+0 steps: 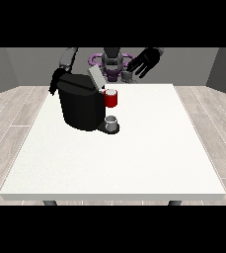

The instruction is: Insert the coffee pod into the coffee machine and close the lid

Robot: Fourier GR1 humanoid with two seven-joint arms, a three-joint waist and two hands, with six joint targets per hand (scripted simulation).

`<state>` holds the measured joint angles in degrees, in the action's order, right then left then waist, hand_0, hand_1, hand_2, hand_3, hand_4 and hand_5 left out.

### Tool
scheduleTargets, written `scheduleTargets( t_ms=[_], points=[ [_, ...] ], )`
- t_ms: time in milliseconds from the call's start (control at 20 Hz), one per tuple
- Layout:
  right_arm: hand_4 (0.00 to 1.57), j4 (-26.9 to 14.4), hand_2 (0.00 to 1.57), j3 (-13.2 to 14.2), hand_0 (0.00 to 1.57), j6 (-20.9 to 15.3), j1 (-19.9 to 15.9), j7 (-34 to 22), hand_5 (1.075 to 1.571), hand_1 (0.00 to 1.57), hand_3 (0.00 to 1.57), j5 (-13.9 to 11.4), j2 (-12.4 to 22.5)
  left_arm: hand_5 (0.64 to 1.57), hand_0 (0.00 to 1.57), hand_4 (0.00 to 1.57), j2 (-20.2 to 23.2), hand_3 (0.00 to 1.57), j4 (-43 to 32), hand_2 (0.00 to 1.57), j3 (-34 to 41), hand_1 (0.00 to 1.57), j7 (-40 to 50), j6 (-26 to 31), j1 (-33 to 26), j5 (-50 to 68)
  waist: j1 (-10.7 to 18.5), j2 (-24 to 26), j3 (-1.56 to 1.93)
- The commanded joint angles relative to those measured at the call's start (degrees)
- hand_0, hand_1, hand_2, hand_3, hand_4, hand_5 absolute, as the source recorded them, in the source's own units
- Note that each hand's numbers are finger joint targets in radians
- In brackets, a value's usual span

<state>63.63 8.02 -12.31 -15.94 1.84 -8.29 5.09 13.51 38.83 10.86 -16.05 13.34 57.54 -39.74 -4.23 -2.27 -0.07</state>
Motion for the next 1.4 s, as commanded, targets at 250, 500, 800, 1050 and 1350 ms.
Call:
scheduleTargets(
  t_ms=[250,500,800,1050,1350],
  points=[
    [0.00,-0.70,0.00,2.44,0.00,2.23,9.33,2.66,1.571,0.00,0.00,2.06,2.12,1.571,0.00,0.39,-11.14,0.00,-0.89,0.00,11.57,0.00,-4.04,3.04,-17.90,16.78,8.27,13.27,0.05],
    [0.00,4.40,0.00,-0.96,0.00,3.93,10.29,1.57,1.571,0.00,0.00,2.17,-0.24,1.571,0.00,0.32,-12.43,0.00,-0.39,0.00,10.64,0.00,0.09,2.66,-24.43,16.78,8.33,19.72,0.07],
    [0.00,10.58,0.00,-4.36,0.00,9.79,4.51,-0.85,1.571,0.00,0.00,3.67,0.57,1.571,0.00,0.40,-10.66,0.00,1.33,0.00,10.90,0.00,0.02,3.78,-27.78,18.47,9.34,20.75,0.06],
    [0.25,13.30,0.00,-4.15,0.00,13.53,2.65,-2.52,1.571,0.00,0.00,4.18,4.33,1.571,0.00,0.46,-13.41,0.00,7.30,0.00,9.38,0.00,1.58,4.75,-31.23,21.29,10.53,19.26,0.08],
    [0.00,9.11,0.00,-0.11,0.00,9.74,-3.67,-5.27,1.571,0.00,0.00,5.26,3.91,1.571,0.00,0.39,-13.47,0.00,15.43,0.00,2.46,0.00,2.80,5.17,-37.01,26.04,14.71,15.71,0.09]
  ],
)
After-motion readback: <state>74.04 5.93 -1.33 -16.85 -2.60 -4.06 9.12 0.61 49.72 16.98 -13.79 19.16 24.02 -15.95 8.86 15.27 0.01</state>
